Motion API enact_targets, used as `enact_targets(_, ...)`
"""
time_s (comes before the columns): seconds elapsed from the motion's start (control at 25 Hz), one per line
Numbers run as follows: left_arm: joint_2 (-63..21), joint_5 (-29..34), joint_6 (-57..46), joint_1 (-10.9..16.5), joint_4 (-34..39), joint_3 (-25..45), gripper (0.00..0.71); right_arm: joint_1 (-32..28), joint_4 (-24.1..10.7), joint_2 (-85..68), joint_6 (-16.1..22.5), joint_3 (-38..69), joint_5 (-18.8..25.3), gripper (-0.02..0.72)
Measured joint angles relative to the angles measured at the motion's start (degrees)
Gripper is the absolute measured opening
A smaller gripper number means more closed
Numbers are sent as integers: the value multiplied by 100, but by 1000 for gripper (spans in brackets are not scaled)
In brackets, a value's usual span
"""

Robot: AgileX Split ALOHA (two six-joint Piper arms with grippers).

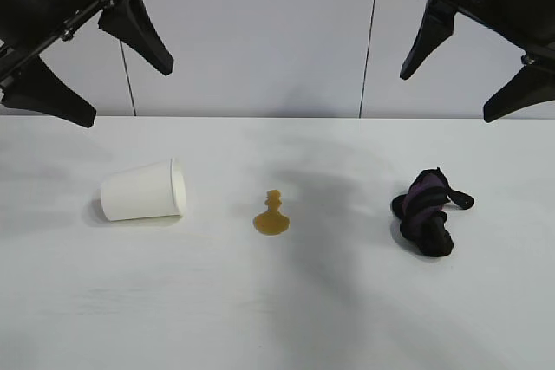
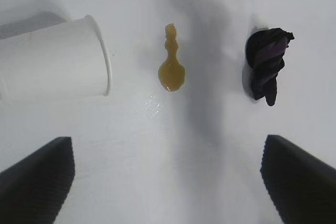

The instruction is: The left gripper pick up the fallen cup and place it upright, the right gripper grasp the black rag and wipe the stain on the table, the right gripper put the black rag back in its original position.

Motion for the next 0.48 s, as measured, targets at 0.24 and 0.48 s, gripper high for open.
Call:
enact_targets(0.24,16,329,2465,-303,1677,-123,693,0,0,0,-144,0,-5,610)
enact_targets(0.48,381,-317,2794,-850,2857,-123,693,0,0,0,-246,0,-5,610)
